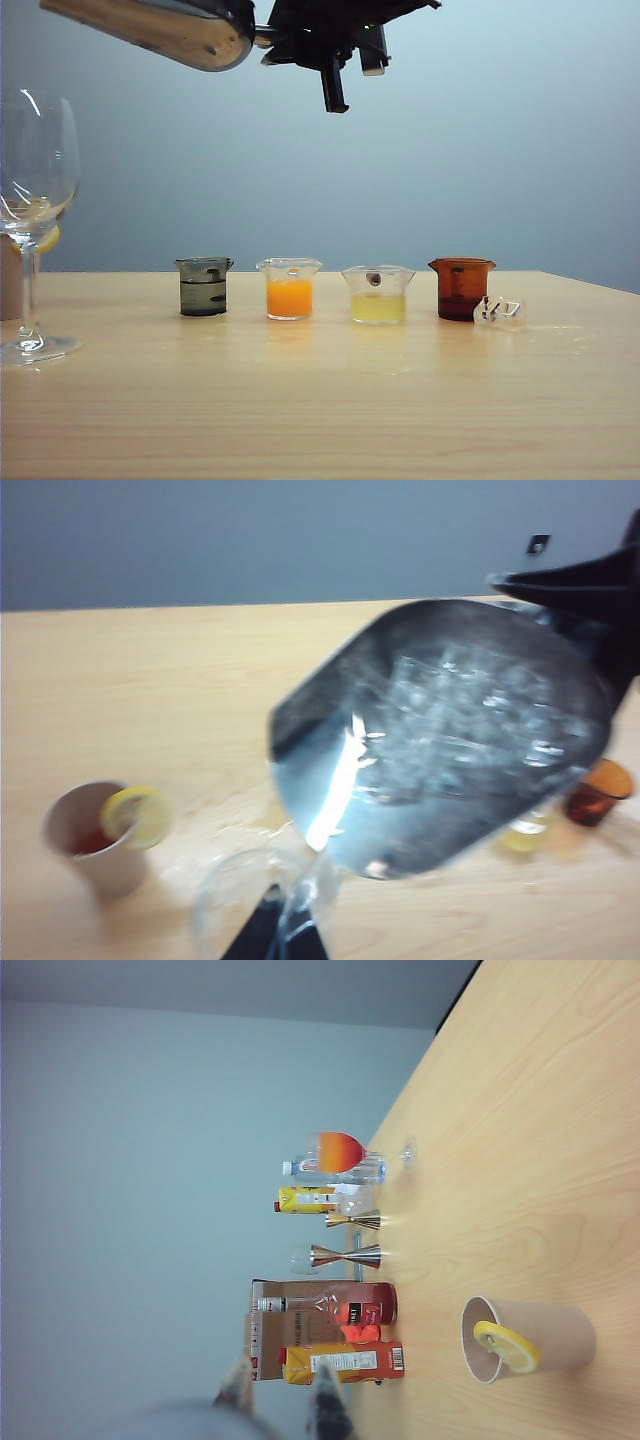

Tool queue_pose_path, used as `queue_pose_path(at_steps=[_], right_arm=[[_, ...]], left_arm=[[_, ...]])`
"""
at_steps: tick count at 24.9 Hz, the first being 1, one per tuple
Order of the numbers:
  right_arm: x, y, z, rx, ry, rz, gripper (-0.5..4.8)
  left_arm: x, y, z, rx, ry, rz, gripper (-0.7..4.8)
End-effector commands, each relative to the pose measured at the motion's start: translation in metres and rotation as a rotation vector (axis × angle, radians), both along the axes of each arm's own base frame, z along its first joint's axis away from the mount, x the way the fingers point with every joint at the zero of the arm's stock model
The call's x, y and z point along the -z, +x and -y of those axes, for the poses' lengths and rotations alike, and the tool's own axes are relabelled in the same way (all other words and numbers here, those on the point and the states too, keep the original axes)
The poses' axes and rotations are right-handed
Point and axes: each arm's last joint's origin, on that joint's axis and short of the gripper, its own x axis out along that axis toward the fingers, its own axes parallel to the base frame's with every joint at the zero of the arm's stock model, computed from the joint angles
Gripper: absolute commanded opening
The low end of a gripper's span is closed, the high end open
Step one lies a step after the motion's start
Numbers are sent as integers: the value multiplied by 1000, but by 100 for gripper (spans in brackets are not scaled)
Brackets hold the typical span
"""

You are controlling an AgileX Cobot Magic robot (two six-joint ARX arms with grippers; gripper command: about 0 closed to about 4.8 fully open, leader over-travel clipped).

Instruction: Pick up the ice scoop on the desk filled with ice cubes, pour the ice into the goblet, and finally put the scoop back on the table.

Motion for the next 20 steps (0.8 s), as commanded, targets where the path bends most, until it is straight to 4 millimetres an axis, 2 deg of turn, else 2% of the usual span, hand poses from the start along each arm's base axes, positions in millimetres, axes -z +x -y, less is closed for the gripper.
queue_pose_path(at_steps=[1, 6, 10, 14, 20], right_arm=[[-11, -3, -3, 12, 18, 71, -6], [-11, -3, -3, 29, 5, 85, -6], [-11, -5, -6, 39, 0, 85, -6], [-9, -11, -15, 39, -33, 95, -6], [-12, -11, -21, 43, -81, 117, -6]], left_arm=[[-1, -2, -9, -37, 6, 9, -6], [0, -1, -26, -7, -56, -4, -6], [9, 2, -37, 6, -62, -21, -6], [18, 5, -36, 74, -47, -39, -6], [18, 5, -36, 84, -52, -36, -6]])
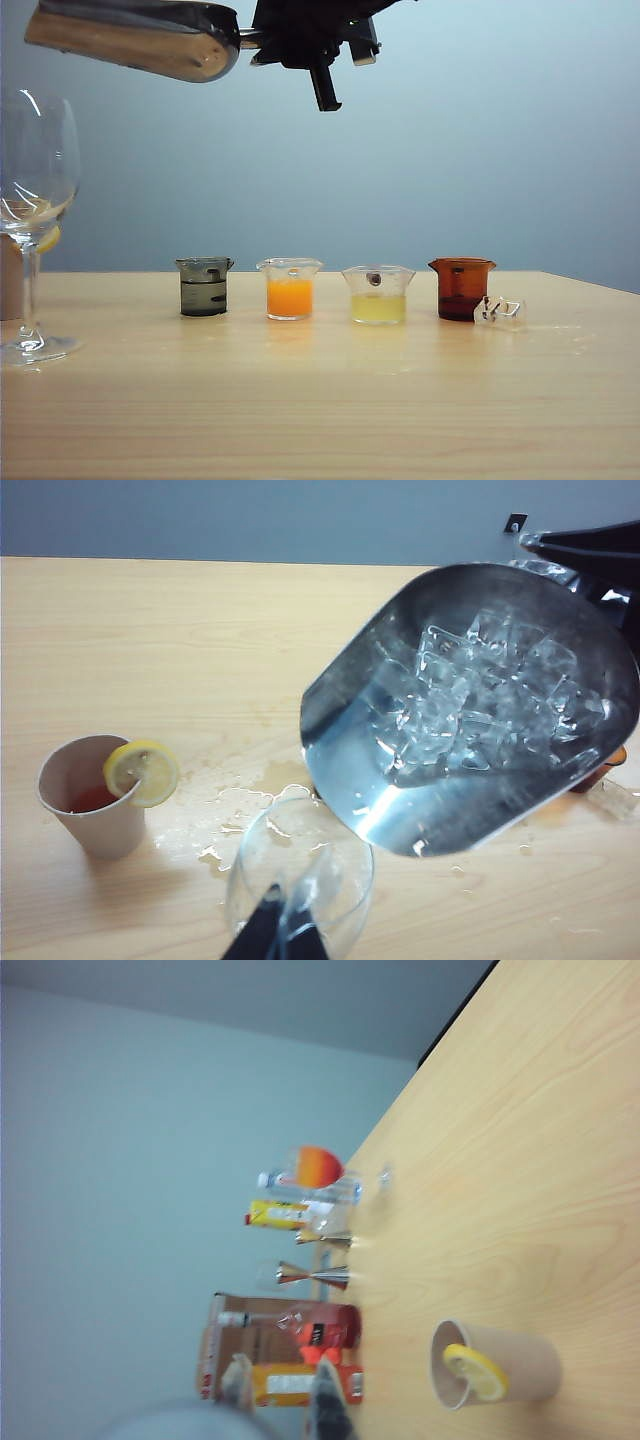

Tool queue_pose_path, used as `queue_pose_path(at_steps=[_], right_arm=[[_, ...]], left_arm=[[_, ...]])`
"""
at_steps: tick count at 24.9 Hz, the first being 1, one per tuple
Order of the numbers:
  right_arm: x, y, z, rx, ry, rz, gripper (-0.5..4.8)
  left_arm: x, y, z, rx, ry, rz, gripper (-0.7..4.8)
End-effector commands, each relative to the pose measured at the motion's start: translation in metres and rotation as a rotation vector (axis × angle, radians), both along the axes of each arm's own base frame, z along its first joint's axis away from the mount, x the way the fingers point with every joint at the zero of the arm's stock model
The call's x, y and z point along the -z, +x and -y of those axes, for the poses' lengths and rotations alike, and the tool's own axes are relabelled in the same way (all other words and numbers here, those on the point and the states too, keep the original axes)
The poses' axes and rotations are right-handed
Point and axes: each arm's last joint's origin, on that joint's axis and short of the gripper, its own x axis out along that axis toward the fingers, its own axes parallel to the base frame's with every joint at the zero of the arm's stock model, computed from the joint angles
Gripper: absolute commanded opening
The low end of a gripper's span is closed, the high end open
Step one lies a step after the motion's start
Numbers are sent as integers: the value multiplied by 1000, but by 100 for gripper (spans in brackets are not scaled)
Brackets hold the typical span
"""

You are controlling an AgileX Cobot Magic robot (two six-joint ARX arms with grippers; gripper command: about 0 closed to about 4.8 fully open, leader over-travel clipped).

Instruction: Pick up the ice scoop on the desk filled with ice cubes, pour the ice into the goblet, and finally put the scoop back on the table.

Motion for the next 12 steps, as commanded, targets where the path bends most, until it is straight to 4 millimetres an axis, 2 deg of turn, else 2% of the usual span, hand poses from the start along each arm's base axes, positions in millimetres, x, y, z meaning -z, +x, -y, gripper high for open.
queue_pose_path(at_steps=[1, 4, 12], right_arm=[[-12, 1, -4, 0, 5, 47, -6], [-15, 4, -7, 0, -7, 60, -6], [-11, 2, -15, 26, -70, 65, -6]], left_arm=[[-2, 0, 0, 14, -2, 23, -6], [-2, 0, 0, 15, -3, 24, -5], [-2, 0, 0, 16, -3, 24, -6]])
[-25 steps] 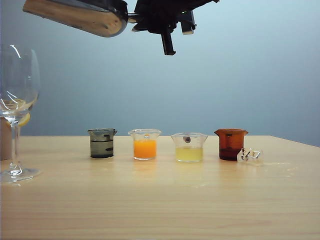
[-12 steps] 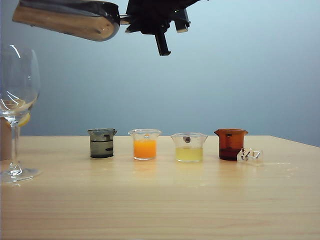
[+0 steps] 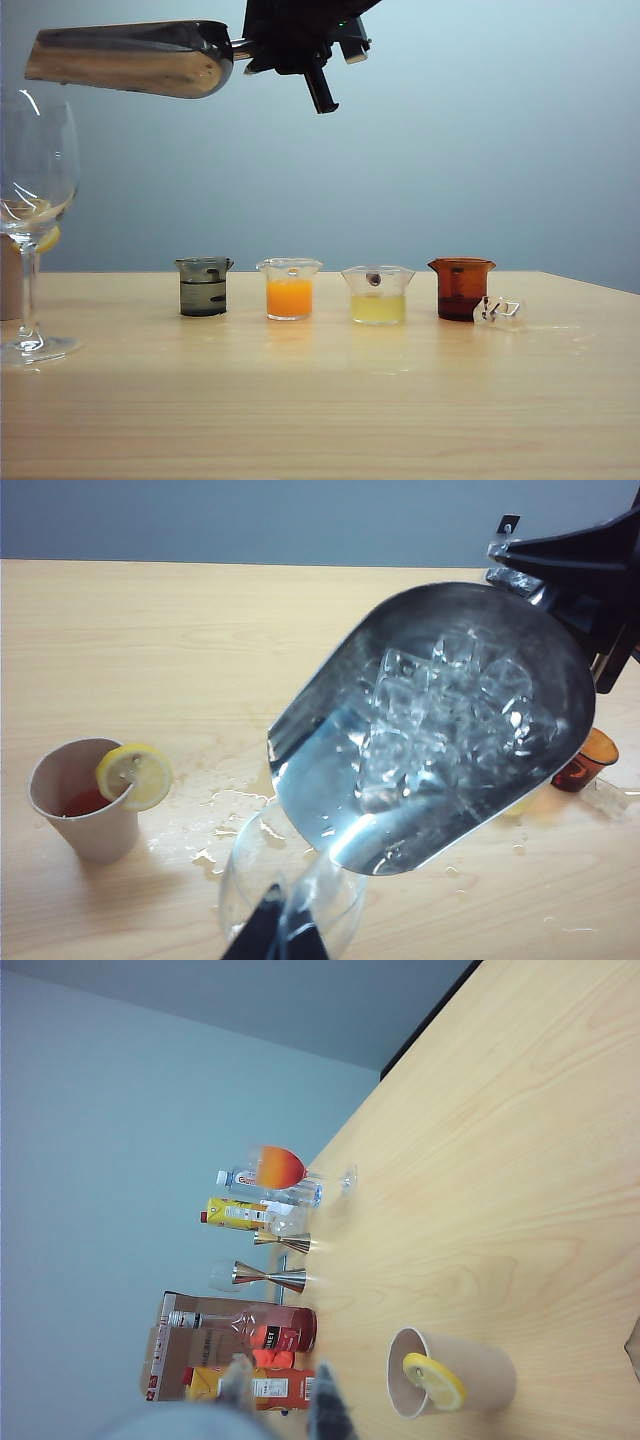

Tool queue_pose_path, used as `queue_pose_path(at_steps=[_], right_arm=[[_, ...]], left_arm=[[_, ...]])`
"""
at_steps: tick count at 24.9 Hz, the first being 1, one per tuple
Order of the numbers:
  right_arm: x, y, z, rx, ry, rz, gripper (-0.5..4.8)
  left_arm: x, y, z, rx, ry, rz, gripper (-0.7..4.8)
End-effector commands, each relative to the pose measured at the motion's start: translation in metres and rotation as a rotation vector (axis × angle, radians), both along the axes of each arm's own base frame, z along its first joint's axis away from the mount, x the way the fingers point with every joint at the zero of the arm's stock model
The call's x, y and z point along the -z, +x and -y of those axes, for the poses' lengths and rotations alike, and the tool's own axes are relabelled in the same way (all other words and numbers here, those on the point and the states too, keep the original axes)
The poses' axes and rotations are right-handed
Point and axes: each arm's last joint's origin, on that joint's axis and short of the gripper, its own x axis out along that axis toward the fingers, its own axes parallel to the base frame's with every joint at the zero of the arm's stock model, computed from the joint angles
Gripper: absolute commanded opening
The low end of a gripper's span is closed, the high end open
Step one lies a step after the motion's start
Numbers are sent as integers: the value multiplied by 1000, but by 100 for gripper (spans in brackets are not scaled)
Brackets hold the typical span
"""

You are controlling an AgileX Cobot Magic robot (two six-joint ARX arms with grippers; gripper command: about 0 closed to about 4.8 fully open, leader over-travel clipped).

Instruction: Pick up the ice scoop on the desk filled with ice cubes, pour the ice into the goblet, and finally put the scoop back on the table.

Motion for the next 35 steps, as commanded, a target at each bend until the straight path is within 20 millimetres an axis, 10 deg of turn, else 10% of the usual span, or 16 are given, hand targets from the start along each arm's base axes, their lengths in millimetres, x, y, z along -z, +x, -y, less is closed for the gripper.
queue_pose_path(at_steps=[1, 35], right_arm=[[-9, -2, -4, 7, 30, 47, -6], [-8, 1, 1, 21, -21, 75, -6]], left_arm=[[-2, 0, 0, 5, 0, 21, -6], [-2, 0, 0, 2, 1, 19, -6]])
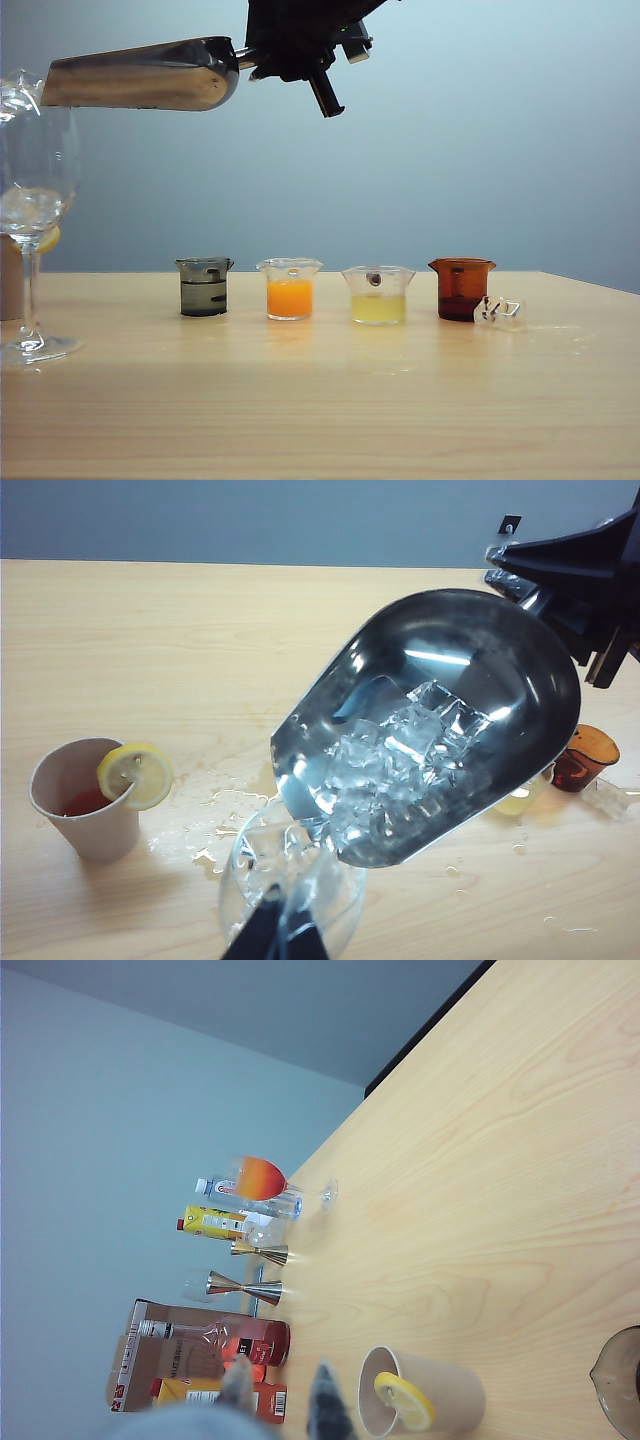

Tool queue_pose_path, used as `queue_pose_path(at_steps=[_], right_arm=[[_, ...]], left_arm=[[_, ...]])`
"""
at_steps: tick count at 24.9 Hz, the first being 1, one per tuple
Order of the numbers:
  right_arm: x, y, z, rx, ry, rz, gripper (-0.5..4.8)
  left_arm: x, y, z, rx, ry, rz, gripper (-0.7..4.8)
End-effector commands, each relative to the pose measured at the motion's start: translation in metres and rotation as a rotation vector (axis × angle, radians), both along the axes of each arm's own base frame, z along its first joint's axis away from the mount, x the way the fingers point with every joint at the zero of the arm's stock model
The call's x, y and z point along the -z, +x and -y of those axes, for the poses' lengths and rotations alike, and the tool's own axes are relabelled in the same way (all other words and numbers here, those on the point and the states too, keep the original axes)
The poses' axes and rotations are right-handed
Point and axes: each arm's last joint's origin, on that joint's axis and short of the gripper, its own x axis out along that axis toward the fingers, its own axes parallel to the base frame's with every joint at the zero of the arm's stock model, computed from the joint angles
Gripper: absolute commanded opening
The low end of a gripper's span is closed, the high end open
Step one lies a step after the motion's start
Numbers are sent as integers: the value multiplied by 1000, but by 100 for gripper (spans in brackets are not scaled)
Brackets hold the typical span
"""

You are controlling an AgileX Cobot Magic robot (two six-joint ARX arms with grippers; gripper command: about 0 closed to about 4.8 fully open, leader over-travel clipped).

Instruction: Pick up the ice scoop on the desk filled with ice cubes, pour the ice into the goblet, and finally put the scoop back on the table.

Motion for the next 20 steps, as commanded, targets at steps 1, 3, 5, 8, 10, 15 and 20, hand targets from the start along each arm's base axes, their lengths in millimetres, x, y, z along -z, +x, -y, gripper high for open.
queue_pose_path(at_steps=[1, 3, 5, 8, 10, 15, 20], right_arm=[[-11, -2, 1, -1, 34, 42, -6], [-11, -1, 2, 1, 34, 42, -6], [-11, -1, 3, 4, 34, 42, -6], [-11, 0, 3, 5, 34, 42, -6], [-11, 0, 4, 6, 34, 42, -6], [-11, 2, 6, 9, 31, 38, -6], [-11, 2, 6, 9, 31, 38, -6]], left_arm=[[-2, 0, 0, 3, 1, 20, -5], [-2, 0, 0, 3, 1, 20, -6], [-2, 0, 0, 2, 1, 19, -6], [-2, 0, 0, 2, 1, 19, -6], [-2, 0, 0, 3, 1, 20, -6], [-2, -1, 0, 3, 1, 15, -6], [-1, -1, 0, 2, 1, 14, -6]])
